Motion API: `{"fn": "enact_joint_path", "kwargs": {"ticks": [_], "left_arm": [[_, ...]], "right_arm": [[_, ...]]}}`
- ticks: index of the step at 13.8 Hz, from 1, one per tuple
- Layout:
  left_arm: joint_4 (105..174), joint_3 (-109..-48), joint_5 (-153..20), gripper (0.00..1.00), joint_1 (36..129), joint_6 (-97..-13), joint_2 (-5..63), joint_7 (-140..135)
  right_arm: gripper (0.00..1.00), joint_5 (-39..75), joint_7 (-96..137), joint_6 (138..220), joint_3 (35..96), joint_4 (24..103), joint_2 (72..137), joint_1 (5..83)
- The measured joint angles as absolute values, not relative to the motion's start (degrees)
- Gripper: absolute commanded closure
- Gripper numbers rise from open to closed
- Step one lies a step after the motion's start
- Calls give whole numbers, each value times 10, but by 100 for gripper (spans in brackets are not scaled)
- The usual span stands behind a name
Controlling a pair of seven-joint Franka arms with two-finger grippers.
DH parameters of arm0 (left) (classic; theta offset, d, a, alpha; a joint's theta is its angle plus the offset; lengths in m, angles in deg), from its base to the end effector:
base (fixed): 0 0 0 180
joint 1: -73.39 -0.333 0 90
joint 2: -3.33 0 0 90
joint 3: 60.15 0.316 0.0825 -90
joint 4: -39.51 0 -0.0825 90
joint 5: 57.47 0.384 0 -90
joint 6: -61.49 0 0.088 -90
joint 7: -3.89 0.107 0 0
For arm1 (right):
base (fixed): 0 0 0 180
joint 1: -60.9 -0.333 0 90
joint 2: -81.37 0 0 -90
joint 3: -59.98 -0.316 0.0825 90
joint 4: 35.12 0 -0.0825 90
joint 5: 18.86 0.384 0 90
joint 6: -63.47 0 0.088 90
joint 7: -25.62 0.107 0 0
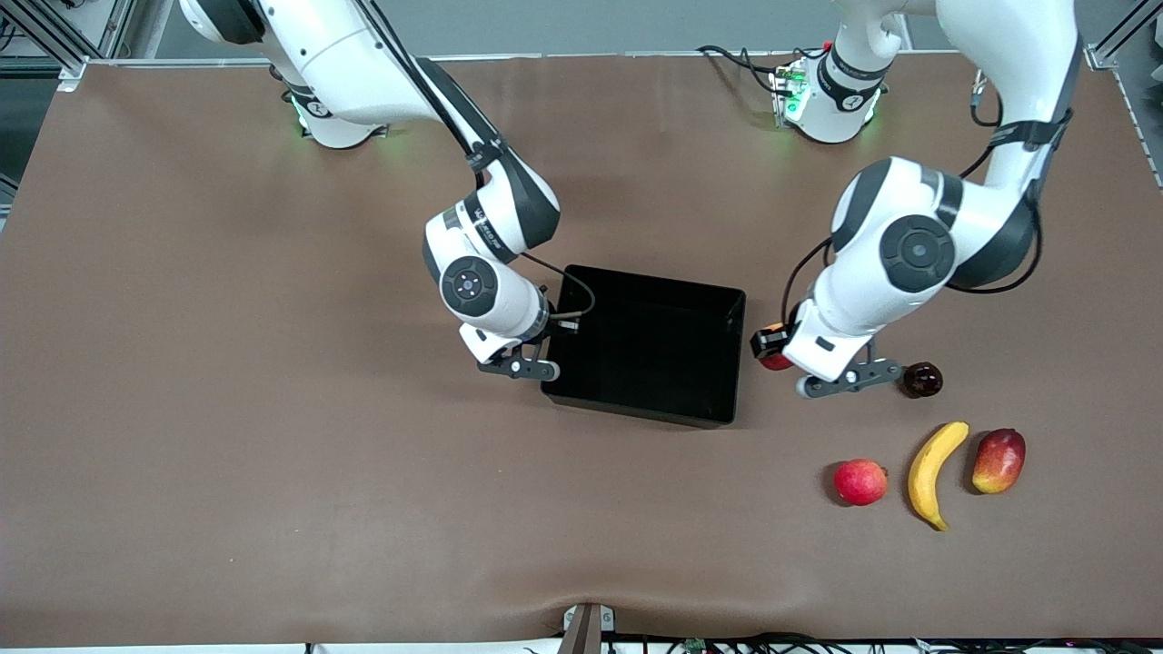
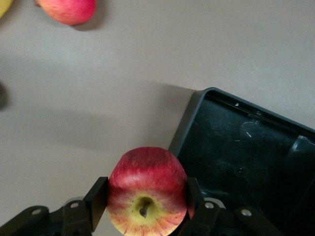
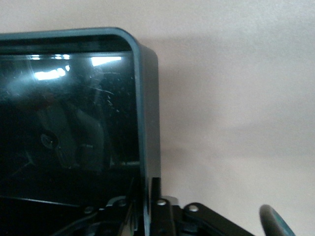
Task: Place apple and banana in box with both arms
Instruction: 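Carry the apple over the box while the right gripper withdraws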
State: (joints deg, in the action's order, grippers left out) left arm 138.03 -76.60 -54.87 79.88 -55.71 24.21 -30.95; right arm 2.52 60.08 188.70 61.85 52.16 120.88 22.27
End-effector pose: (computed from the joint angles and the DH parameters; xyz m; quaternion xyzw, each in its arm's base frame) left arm 0.6039 -0.2351 0.3803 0.9943 0.1013 -0.0249 0.0212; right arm 0.5571 0.4374 0.2530 -0.9864 0.0857 0.0917 0.1063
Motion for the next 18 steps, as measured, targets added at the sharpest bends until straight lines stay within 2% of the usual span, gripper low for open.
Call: {"fn": "enact_joint_path", "kwargs": {"ticks": [2, 6, 9, 12, 14, 18], "left_arm": [[1381, -766, -548, 100, 809, -569, 256, -310], [1381, -767, -517, 100, 845, -581, 280, -310], [1382, -767, -505, 100, 886, -589, 295, -329], [1386, -767, -501, 100, 919, -593, 312, -342], [1387, -767, -494, 100, 928, -607, 331, -343], [1388, -767, -465, 100, 931, -627, 371, -343]], "right_arm": [[0, 25, 601, 1859, 628, 497, 1201, 231], [0, 25, 600, 1635, 639, 368, 1173, 320], [0, 24, 591, 1527, 641, 296, 1161, 415], [0, -22, 549, 1485, 641, 274, 1149, 484], [0, -84, 501, 1474, 640, 271, 1125, 503], [0, -112, 375, 1410, 642, 271, 1064, 570]]}}
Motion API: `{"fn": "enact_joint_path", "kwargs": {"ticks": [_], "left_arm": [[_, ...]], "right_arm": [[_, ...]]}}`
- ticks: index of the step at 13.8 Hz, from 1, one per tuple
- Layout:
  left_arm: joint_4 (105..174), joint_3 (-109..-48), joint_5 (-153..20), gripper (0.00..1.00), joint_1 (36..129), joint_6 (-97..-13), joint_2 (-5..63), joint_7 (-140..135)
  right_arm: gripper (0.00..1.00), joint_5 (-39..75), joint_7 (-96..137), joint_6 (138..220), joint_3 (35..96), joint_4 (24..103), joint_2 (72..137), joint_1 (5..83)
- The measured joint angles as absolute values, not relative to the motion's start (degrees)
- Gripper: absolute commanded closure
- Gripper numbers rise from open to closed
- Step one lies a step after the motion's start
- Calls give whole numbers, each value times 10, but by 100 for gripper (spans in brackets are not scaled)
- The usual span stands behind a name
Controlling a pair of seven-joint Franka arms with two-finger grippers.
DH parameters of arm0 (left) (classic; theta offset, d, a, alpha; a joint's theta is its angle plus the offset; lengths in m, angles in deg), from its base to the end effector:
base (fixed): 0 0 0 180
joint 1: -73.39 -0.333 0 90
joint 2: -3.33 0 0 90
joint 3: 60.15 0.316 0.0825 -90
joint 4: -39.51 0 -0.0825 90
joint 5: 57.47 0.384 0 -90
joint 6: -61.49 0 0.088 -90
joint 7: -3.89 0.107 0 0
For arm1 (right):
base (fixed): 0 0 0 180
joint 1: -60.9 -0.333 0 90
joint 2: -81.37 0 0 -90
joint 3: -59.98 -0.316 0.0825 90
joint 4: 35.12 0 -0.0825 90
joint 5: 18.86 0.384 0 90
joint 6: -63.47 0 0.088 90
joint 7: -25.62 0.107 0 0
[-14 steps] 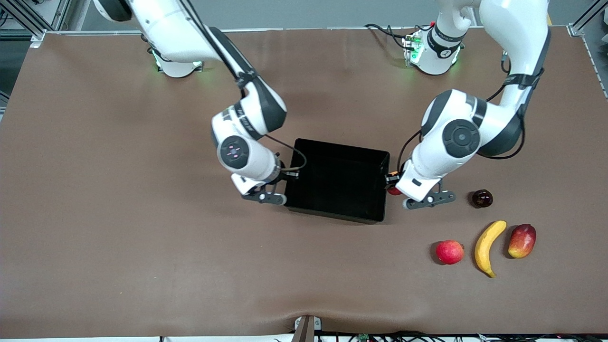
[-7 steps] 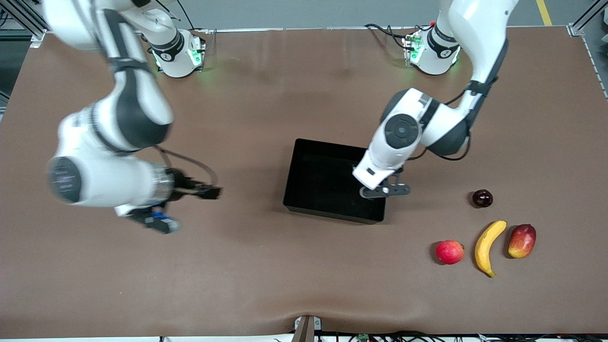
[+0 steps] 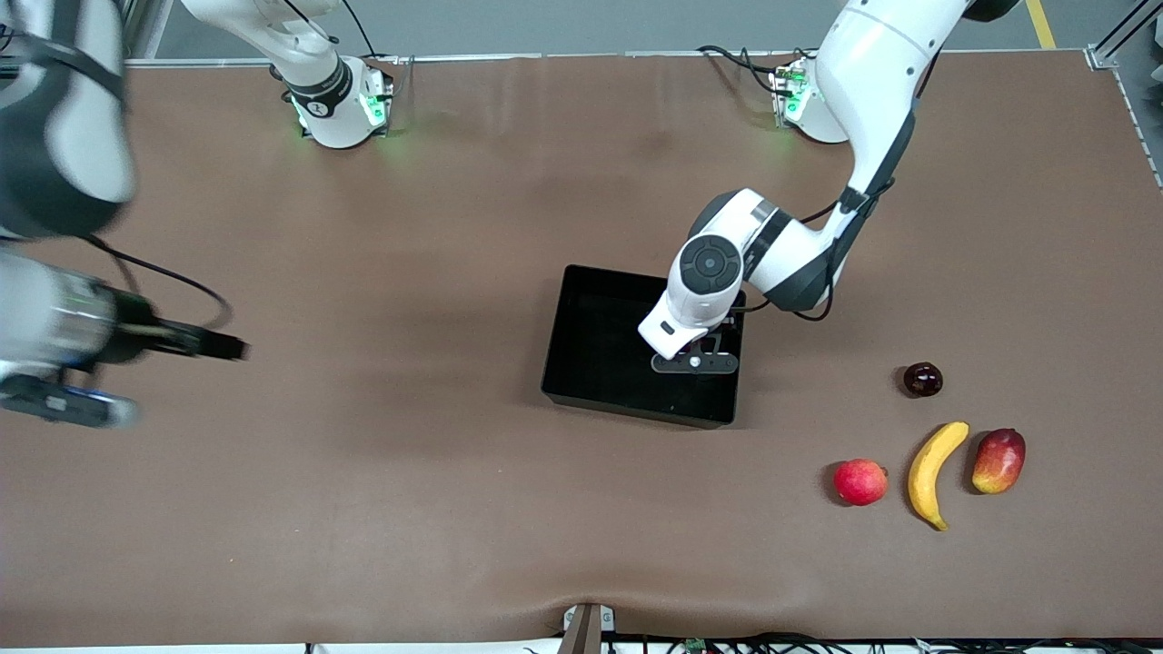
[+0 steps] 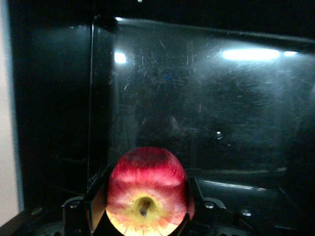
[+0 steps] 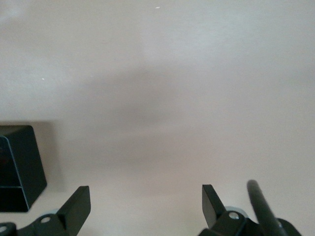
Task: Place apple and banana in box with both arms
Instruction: 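Carry the apple over the box while the right gripper withdraws, then open the left gripper to drop the apple into the box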
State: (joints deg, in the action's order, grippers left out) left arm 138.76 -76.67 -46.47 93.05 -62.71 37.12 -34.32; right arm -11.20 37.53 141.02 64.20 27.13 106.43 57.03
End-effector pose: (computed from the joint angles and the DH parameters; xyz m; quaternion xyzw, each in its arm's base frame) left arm 0.5415 -0.3670 0.2418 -0.9978 0.0233 0.0525 0.0336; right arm 0.6566 0.0242 0.5655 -0.9906 0.0954 0.0893 0.0416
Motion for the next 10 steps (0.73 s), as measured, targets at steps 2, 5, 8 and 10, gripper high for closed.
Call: {"fn": "enact_joint_path", "kwargs": {"ticks": [2, 5, 8, 10], "left_arm": [[1387, -767, -462, 29, 932, -629, 382, -343], [1387, -767, -462, 0, 936, -629, 385, -343], [1375, -766, -462, 0, 934, -625, 377, -348], [1353, -764, -462, 0, 925, -586, 355, -349]], "right_arm": [[0, -123, 354, 1396, 642, 285, 1025, 600], [0, -126, 345, 1384, 639, 343, 938, 609], [0, -147, 325, 1409, 628, 461, 826, 606], [0, -157, 272, 1443, 629, 547, 763, 607]]}}
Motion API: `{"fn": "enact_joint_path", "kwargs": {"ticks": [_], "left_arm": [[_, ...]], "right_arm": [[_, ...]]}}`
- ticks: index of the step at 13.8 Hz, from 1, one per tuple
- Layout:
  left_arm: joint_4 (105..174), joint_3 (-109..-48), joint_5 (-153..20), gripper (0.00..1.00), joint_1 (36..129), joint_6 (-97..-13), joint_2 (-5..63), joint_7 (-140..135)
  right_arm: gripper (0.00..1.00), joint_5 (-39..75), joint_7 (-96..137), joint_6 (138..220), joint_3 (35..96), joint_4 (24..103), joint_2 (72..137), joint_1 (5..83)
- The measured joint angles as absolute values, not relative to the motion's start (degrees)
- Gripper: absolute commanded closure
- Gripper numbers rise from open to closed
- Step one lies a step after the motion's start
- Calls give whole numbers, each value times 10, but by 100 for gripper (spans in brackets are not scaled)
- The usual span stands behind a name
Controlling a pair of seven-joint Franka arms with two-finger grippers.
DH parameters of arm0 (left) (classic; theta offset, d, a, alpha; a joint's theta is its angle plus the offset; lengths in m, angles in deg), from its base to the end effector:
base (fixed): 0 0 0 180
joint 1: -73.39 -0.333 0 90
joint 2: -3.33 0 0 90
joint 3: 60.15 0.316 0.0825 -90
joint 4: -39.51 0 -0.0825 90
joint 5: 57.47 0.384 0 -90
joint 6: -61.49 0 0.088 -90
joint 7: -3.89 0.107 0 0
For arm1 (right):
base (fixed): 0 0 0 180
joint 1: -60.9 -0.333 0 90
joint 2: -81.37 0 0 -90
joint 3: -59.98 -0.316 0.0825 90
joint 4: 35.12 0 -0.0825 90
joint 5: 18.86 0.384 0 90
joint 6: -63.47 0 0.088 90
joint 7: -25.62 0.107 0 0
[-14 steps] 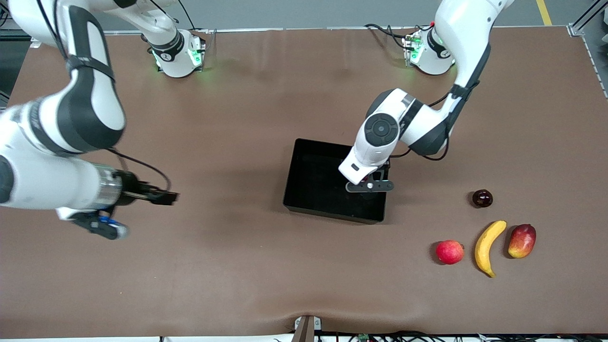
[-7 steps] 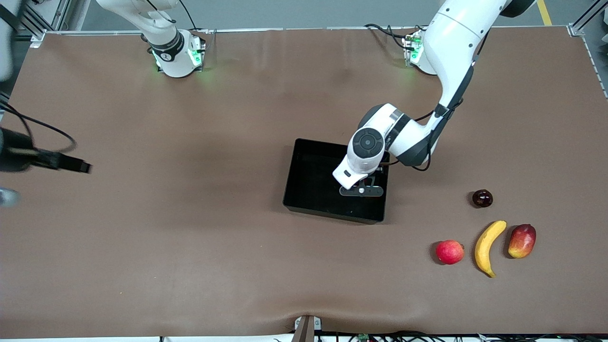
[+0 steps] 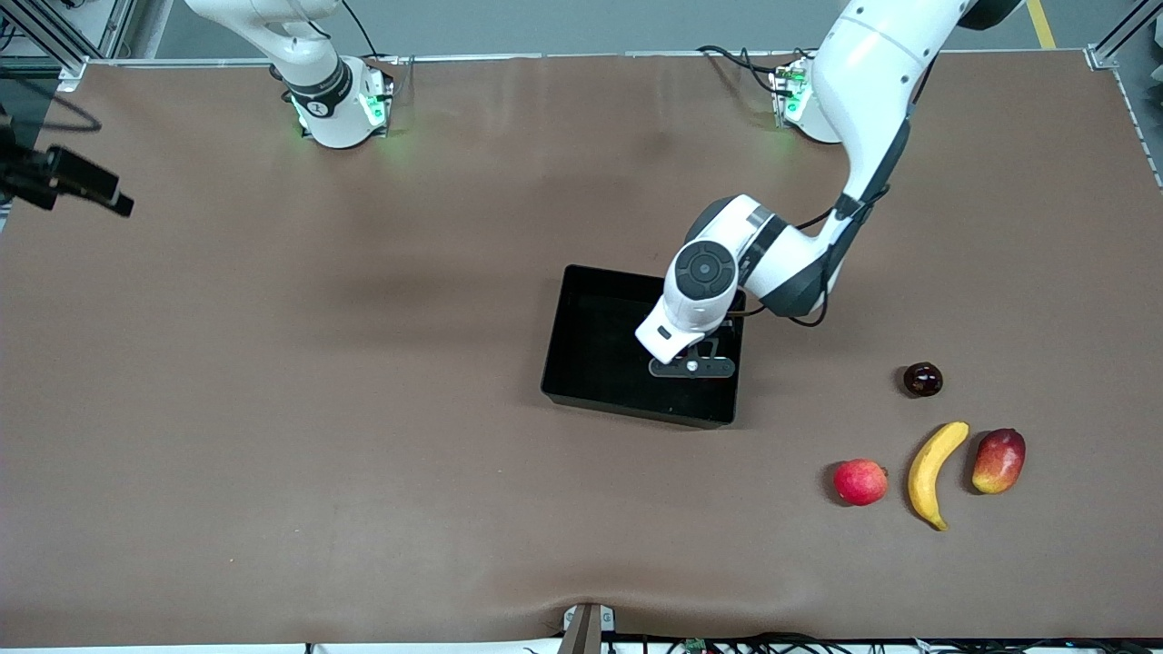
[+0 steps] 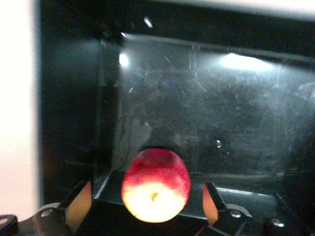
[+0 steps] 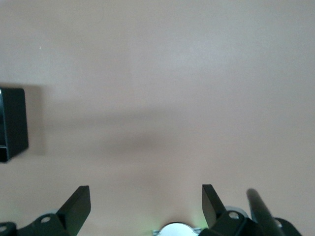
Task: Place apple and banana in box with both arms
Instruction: 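Open the left gripper to drop the apple into the box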
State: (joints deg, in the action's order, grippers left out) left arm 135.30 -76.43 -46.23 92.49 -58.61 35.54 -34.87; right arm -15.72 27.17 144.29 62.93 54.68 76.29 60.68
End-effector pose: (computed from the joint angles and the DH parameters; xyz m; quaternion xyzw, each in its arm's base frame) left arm 0.5592 -0.3612 0.2790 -0.9984 0.0081 0.0407 0.0380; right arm 0.5092 -0.0191 0.6600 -0.9984 0.0337 0.0338 0.0298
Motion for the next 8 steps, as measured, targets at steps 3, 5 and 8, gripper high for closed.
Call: {"fn": "enact_joint_path", "kwargs": {"ticks": [3, 5, 8], "left_arm": [[1294, -763, -462, 0, 887, -490, 313, -323], [1264, -763, -462, 0, 849, -459, 299, -264], [1253, -761, -464, 0, 773, -453, 297, -124]], "right_arm": [[0, -160, 247, 1469, 631, 593, 732, 607], [0, -164, 242, 1476, 631, 583, 733, 607], [0, -198, 239, 1472, 630, 568, 733, 607]]}}
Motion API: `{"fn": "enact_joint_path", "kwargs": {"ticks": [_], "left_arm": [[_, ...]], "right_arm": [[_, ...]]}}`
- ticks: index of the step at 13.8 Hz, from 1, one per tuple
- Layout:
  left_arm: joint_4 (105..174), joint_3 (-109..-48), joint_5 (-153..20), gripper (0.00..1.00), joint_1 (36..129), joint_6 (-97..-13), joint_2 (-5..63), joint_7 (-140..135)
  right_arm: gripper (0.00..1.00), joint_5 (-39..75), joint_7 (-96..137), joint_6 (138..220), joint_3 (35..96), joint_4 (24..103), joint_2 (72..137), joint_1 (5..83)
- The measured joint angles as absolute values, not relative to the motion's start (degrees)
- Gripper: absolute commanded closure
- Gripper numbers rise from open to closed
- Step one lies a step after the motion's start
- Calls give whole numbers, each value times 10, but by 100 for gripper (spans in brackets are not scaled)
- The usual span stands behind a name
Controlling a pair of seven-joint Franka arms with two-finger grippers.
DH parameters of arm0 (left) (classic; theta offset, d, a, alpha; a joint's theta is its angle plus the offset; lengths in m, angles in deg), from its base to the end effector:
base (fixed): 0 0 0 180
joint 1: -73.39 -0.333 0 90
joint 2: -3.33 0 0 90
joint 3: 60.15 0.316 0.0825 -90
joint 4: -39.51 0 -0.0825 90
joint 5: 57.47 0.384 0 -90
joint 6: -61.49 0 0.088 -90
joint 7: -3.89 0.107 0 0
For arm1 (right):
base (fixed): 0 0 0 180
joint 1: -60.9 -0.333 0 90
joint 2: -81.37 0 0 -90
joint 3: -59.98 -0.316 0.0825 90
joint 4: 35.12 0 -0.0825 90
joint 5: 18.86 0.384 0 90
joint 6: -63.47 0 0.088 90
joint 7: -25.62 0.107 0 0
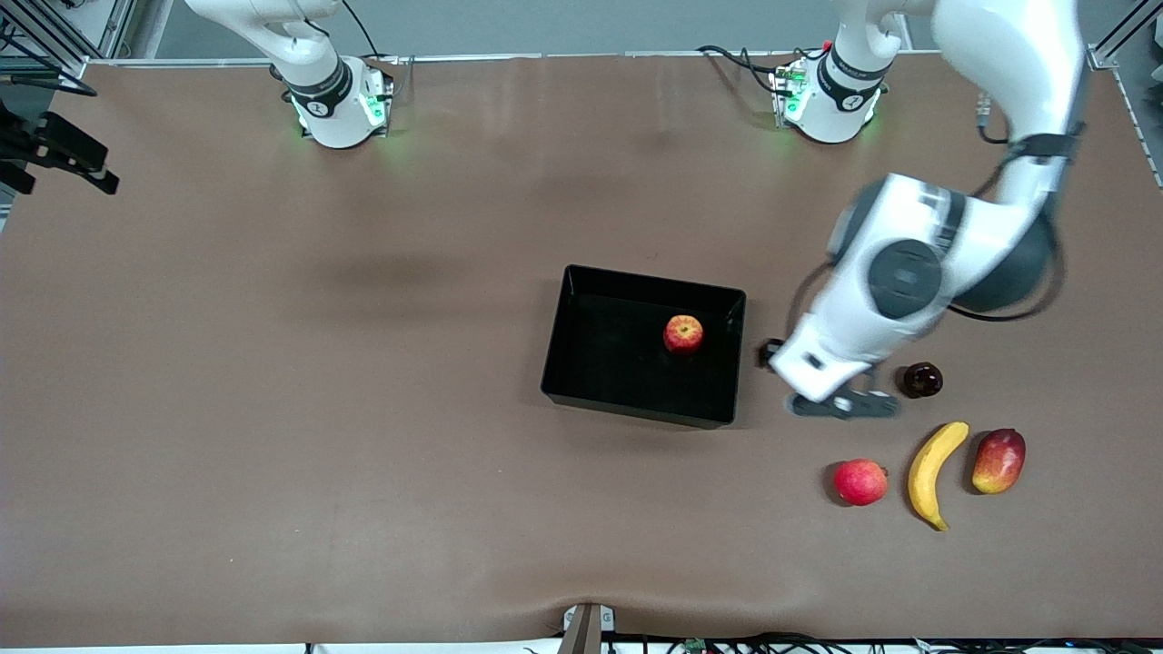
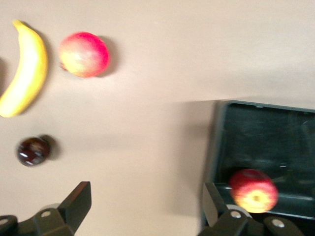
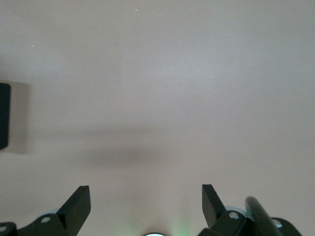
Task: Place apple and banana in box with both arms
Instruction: 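Move the left gripper to the yellow banana and grasp it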
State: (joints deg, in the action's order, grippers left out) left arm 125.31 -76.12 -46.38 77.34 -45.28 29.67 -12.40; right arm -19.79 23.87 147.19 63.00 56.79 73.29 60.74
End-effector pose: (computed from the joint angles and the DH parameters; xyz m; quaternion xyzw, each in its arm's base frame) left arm 0.6511 -0.1906 0.4060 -0.9975 0.0516 0.0262 0.0400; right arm 0.4972 -0.0290 0.6735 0.9999 -0.0103 -0.0012 0.0043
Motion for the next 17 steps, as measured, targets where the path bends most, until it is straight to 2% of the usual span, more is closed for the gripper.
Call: {"fn": "enact_joint_path", "kwargs": {"ticks": [5, 15, 16, 17], "left_arm": [[1253, -760, -466, 0, 662, -475, 311, 102], [1256, -755, -466, 0, 575, -710, 453, 323], [1256, -755, -466, 2, 572, -724, 466, 330], [1256, -755, -466, 19, 570, -738, 478, 333]], "right_arm": [[0, -201, 239, 1471, 632, 567, 746, 608], [0, -201, 239, 1470, 632, 563, 749, 608], [0, -201, 239, 1470, 632, 563, 749, 608], [0, -201, 239, 1470, 632, 563, 749, 608]]}}
